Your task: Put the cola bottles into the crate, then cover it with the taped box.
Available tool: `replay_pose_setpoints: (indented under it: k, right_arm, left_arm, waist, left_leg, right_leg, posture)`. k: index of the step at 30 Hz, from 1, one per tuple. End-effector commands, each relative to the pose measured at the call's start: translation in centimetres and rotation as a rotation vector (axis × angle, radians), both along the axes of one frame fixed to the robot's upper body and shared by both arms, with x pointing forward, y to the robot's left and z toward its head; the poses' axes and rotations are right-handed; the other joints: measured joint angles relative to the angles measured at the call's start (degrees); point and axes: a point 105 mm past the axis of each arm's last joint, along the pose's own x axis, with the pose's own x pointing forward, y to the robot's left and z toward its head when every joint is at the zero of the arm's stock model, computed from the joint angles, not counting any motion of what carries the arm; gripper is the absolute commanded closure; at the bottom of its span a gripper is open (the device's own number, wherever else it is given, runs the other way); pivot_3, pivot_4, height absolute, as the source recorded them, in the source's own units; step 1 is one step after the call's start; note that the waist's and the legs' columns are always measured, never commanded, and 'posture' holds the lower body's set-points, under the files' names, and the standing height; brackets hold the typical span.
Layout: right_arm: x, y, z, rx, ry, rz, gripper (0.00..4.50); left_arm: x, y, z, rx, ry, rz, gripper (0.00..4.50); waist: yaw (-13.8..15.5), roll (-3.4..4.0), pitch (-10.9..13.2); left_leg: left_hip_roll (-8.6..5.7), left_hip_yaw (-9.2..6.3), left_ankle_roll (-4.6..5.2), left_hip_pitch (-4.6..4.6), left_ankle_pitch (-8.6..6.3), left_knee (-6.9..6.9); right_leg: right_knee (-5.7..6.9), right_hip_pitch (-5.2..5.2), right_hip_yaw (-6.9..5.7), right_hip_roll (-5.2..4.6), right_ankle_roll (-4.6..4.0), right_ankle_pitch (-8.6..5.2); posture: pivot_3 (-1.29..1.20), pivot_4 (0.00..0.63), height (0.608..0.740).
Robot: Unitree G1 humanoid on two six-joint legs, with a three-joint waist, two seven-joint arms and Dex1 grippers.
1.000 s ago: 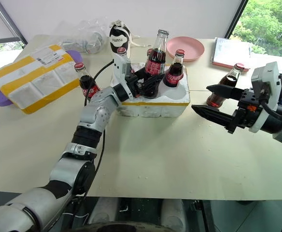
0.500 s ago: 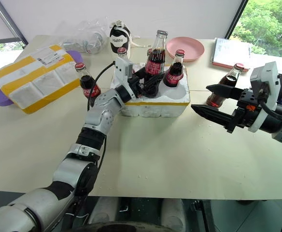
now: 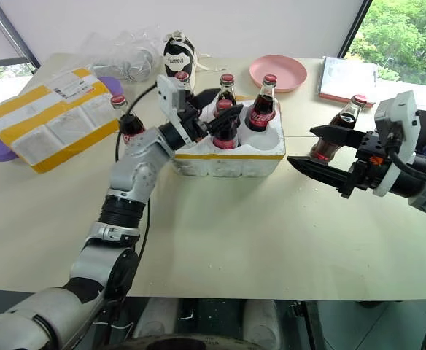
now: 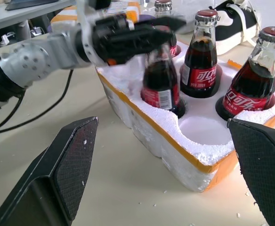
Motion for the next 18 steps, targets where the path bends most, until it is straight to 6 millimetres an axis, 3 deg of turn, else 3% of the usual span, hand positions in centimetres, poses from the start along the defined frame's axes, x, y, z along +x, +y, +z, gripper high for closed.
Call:
replay_pose_setpoints:
  k: [1, 4, 8, 15, 18]
  right_arm:
    - [-0.1, 0.3, 0.8, -0.005, -0.045, 0.019, 0.00]
    - [0.1, 0.3, 0.7, -0.009, -0.040, 0.030, 0.00]
    - [0.3, 0.4, 0.5, -0.014, -0.034, 0.045, 0.00]
    - [0.8, 0.6, 0.1, -0.010, -0.016, 0.067, 0.00]
    - [1.1, 0.9, 0.1, -0.009, -0.016, 0.078, 0.00]
  left_arm:
    - [-3.0, 0.3, 3.6, 0.034, -0.113, -0.111, 0.06]
    - [-5.0, 2.3, 4.9, 0.131, -0.150, -0.146, 0.06]
    - [-5.3, 6.4, 5.2, 0.236, -0.147, -0.025, 0.06]
    - [-6.7, 17.5, 3.3, 0.248, 0.048, 0.311, 0.06]
    - [-7.2, 19.6, 1.1, 0.262, 0.112, 0.417, 0.06]
  waist:
    - [0.0, 0.00, 0.0]
    - [-0.1, 0.01, 0.0]
    - [-0.2, 0.03, 0.0]
    - [-1.4, 0.02, 0.0]
    - [-1.4, 0.02, 0.0]
  left_leg:
    - [0.00, 0.00, 0.00, 0.00, 0.00, 0.00]
    - [0.00, 0.01, -0.04, 0.01, 0.02, 0.00]
    - [0.01, 0.03, -0.06, 0.04, 0.03, -0.01]
    - [0.04, 0.03, -0.25, 0.08, 0.14, -0.07]
    - [0.04, 0.03, -0.24, 0.12, 0.13, -0.07]
  right_leg:
    - [0.00, 0.00, 0.00, 0.00, 0.00, 0.00]
    - [0.02, 0.00, 0.00, 0.00, 0.00, 0.00]
    - [0.04, 0.00, 0.00, 0.01, 0.01, 0.00]
    - [0.05, 0.02, 0.00, 0.02, 0.02, -0.02]
    - [0.03, 0.09, 0.00, 0.01, 0.02, -0.02]
  posture:
    - [0.00, 0.150, 0.740]
    - [0.00, 0.150, 0.740]
    - [0.00, 0.150, 0.740]
    - [0.00, 0.150, 0.740]
    - [0.00, 0.150, 0.740]
